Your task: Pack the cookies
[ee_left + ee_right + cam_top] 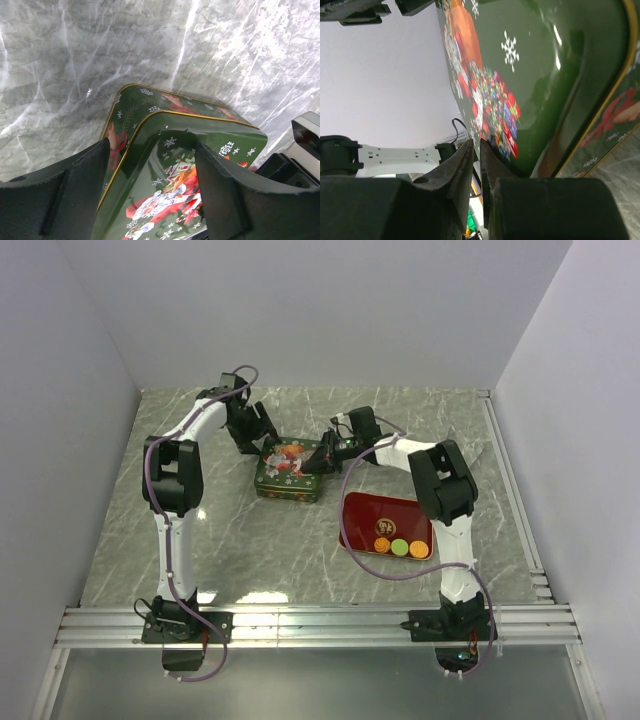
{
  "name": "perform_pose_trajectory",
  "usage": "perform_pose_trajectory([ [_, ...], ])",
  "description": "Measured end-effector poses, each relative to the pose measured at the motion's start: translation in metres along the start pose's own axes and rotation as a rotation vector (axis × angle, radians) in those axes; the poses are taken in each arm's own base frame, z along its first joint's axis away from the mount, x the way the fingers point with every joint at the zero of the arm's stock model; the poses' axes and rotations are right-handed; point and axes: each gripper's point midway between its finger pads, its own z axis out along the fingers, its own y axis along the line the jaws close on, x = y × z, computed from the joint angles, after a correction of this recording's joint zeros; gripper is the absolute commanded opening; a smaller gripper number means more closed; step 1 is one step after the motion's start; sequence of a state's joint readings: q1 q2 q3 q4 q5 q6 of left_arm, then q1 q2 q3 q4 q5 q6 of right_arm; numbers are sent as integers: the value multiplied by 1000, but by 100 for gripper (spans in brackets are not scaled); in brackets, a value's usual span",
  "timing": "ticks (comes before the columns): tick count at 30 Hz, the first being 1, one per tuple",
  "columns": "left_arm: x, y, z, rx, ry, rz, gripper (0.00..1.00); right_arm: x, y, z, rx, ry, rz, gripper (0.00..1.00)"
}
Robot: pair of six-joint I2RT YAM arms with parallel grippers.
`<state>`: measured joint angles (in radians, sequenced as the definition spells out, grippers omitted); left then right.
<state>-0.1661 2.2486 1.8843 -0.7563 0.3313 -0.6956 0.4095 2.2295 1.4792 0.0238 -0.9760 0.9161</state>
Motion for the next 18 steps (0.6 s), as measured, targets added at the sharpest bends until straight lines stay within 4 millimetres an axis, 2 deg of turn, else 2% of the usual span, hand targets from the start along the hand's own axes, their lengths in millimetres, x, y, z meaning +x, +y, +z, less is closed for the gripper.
perform_pose_trajectory([
  [5,-2,9,-4,-11,-9,-9,79,4,-1,-2,6,-2,-2,18],
  [6,-1,12,-6,-15,-10,-14,85,5,-1,-3,7,-3,-3,18],
  [18,-13,62,-40,-85,-71,-81,93,11,-3,-10,47,-4,-27,17],
])
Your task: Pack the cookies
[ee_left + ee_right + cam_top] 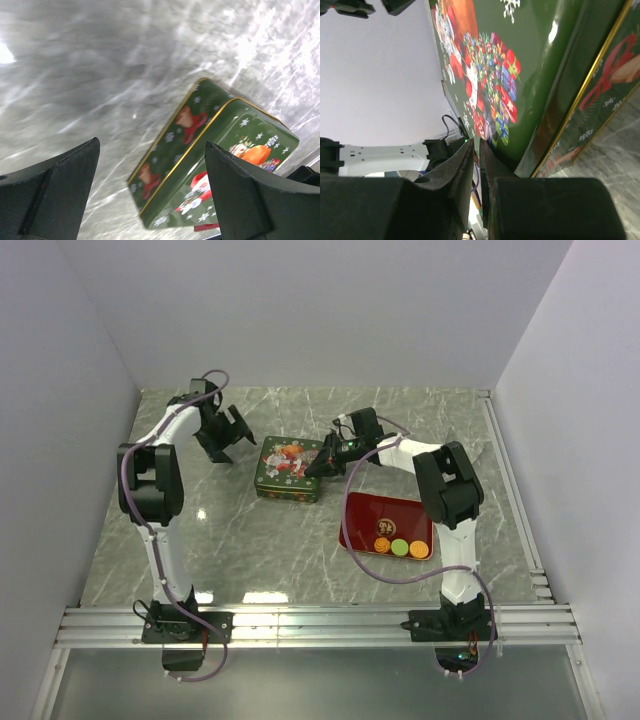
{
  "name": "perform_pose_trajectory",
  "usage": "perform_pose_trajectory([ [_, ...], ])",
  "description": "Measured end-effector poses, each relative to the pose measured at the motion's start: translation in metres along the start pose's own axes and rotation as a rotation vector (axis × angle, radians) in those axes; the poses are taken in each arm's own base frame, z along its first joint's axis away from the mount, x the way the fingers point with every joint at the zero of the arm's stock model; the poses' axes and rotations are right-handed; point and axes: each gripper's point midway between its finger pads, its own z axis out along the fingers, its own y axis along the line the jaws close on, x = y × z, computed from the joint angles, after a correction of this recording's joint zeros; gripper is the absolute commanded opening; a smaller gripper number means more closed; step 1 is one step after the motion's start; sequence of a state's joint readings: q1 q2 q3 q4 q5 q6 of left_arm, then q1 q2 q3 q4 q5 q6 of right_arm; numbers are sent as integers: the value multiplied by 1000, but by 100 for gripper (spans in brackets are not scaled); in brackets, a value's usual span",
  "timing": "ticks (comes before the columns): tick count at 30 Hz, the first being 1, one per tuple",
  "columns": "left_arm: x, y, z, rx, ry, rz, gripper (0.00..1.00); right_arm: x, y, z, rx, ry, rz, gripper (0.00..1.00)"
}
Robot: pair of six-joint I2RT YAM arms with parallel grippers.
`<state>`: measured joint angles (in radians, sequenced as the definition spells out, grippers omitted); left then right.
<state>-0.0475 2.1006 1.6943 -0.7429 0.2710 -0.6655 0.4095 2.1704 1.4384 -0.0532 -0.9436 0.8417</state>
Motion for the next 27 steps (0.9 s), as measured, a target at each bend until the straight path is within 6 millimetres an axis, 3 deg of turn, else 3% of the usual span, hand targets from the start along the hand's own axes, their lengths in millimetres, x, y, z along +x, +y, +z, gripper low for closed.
perform_pose_trajectory([
  [8,-12,18,-30,24,-79,-18,99,5,-1,-5,26,-4,-11,18],
  [15,-25,15,-59,69,-162,-16,99,6,5,-11,38,-13,-18,43],
  [23,-27,11,-70,88,-194,-7,99,-2,17,-17,75,-54,-18,51],
  [27,-28,8,-78,97,-210,2,99,-5,37,-27,68,-81,-28,53],
])
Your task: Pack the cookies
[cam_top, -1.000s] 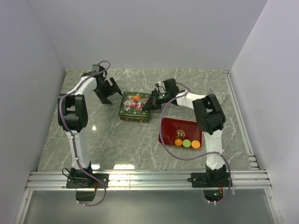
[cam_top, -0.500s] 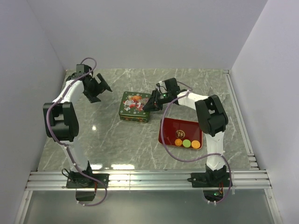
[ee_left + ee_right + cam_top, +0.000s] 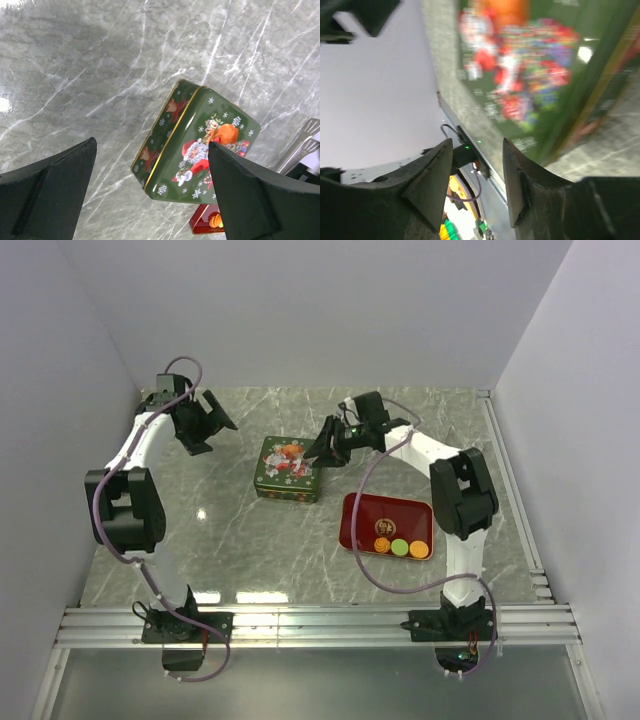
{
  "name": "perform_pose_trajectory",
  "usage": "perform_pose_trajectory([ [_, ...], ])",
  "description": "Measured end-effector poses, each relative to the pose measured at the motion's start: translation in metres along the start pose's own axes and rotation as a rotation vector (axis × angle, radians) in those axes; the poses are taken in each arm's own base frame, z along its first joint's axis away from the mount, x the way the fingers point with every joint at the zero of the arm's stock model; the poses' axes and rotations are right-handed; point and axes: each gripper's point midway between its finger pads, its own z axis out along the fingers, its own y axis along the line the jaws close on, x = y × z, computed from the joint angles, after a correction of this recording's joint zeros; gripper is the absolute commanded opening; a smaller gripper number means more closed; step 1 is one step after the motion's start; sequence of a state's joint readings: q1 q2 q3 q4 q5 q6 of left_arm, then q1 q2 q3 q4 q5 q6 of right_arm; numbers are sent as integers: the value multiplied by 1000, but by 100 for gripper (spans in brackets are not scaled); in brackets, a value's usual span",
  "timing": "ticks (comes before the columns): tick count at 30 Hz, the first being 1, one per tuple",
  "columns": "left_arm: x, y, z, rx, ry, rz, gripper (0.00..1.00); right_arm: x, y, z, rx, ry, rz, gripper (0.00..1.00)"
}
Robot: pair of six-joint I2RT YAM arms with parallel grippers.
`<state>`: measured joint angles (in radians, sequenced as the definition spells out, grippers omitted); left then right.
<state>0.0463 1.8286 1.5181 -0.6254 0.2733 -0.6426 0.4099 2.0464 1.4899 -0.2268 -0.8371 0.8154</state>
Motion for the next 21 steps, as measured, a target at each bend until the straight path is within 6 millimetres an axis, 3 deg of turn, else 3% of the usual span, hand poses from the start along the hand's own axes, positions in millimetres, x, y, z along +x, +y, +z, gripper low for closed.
perform_pose_trajectory([
  [8,-5,-6,-15,11,-31,15,99,-1,82,-52,-102,-101,-149,57],
  [12,-9,-14,-30,38,-71,45,99,8,109,-80,-115,-150,-223,59],
  [21,-24,-60,-106,250,-300,157,99,40,146,-147,-61,-271,-401,61],
])
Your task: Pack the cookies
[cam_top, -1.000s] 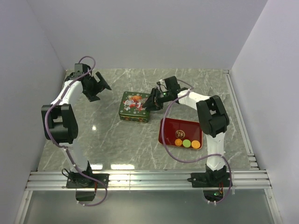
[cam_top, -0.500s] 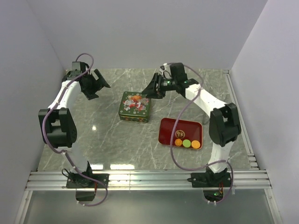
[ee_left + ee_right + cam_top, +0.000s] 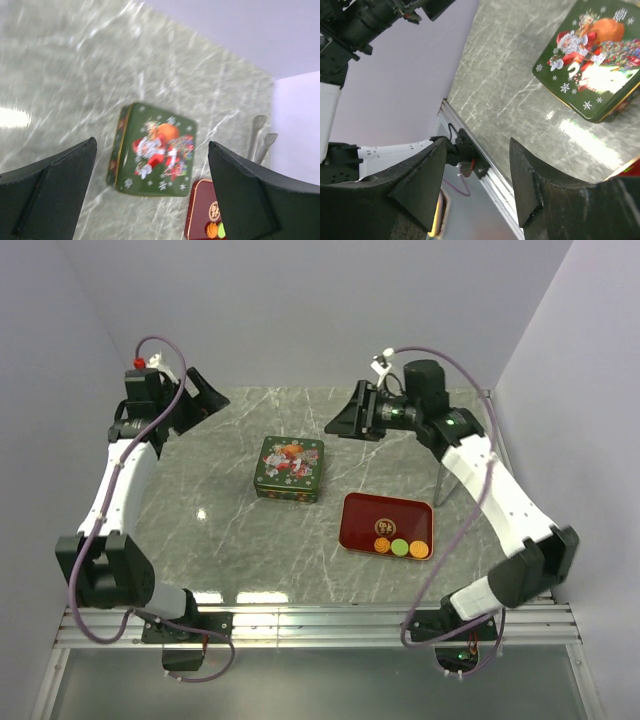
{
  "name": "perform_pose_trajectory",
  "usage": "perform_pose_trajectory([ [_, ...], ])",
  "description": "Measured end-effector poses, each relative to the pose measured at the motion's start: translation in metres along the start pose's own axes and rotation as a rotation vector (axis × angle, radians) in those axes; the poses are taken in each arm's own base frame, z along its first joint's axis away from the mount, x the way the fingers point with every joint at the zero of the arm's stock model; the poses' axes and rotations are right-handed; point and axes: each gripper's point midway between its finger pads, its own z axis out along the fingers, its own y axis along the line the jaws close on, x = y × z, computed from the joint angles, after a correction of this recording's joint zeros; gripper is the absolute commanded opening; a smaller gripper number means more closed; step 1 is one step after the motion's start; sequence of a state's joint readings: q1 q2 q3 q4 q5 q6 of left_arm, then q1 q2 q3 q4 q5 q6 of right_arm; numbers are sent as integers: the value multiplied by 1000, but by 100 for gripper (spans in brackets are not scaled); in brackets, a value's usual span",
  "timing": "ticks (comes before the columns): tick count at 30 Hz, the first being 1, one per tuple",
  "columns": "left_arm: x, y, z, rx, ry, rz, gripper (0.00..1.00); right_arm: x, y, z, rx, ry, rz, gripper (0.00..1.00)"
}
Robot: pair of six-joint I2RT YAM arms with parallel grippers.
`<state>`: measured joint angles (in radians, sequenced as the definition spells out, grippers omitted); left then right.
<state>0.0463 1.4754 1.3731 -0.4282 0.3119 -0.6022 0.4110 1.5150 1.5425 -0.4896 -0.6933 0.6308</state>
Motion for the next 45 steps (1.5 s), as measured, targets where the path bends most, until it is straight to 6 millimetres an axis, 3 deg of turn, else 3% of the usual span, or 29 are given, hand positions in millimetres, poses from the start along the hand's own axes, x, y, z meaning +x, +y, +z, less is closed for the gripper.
perform_pose_trajectory([
  [3,-18,-21,-20,65,-82,54,99,0,23,-31,-7,-71,-93,62],
  [8,-38,-31,-37,54,-170,97,99,18,46,-80,2,-171,-217,64],
  [15,-57,-9,-54,-155,-243,67,99,38,36,-122,116,-269,-303,65],
  [20,-75,-22,-77,-212,-387,119,99,46,28,-152,190,-362,-354,73],
  [24,-59,-13,-97,-252,-491,189,99,48,25,-172,232,-440,-381,81],
  [27,-52,13,-101,-334,-540,230,99,51,17,-186,278,-496,-384,89],
  [30,-34,44,-90,-416,-530,243,99,55,7,-195,315,-541,-383,94],
  [33,-1,76,-79,-453,-497,257,97,64,-5,-197,328,-567,-386,95],
  [38,47,106,-80,-393,-528,289,98,83,-23,-198,318,-602,-396,97],
  [42,75,127,-76,-369,-552,330,99,86,-32,-199,316,-650,-403,98],
  [45,96,146,-68,-370,-555,354,99,90,-52,-193,360,-657,-406,98],
])
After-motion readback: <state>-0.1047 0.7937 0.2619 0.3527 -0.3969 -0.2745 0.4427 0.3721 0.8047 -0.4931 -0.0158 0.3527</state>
